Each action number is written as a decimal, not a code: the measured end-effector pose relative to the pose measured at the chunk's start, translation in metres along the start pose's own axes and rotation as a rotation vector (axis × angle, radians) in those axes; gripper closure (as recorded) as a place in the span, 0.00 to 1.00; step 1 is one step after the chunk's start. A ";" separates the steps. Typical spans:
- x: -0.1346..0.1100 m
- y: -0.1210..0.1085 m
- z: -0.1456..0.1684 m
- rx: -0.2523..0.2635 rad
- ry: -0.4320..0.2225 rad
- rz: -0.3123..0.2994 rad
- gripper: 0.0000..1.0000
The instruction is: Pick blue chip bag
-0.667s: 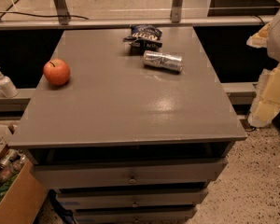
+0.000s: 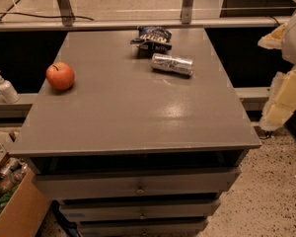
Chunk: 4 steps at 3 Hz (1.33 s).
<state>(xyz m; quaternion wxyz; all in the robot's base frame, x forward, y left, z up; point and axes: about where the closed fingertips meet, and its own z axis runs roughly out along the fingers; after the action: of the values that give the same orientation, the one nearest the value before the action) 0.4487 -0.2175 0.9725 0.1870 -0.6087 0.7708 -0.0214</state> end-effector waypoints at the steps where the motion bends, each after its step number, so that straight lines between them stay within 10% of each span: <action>1: -0.010 -0.024 0.019 -0.012 -0.090 -0.012 0.00; 3: -0.056 -0.086 0.061 -0.016 -0.300 0.034 0.00; 4: -0.055 -0.086 0.061 -0.017 -0.304 0.036 0.00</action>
Offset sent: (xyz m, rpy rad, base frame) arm 0.1215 0.0366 -0.0236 0.3575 -0.0362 0.0766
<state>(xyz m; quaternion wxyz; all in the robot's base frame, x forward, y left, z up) 0.5583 -0.1754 0.9527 0.2966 -0.5928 0.7444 0.0810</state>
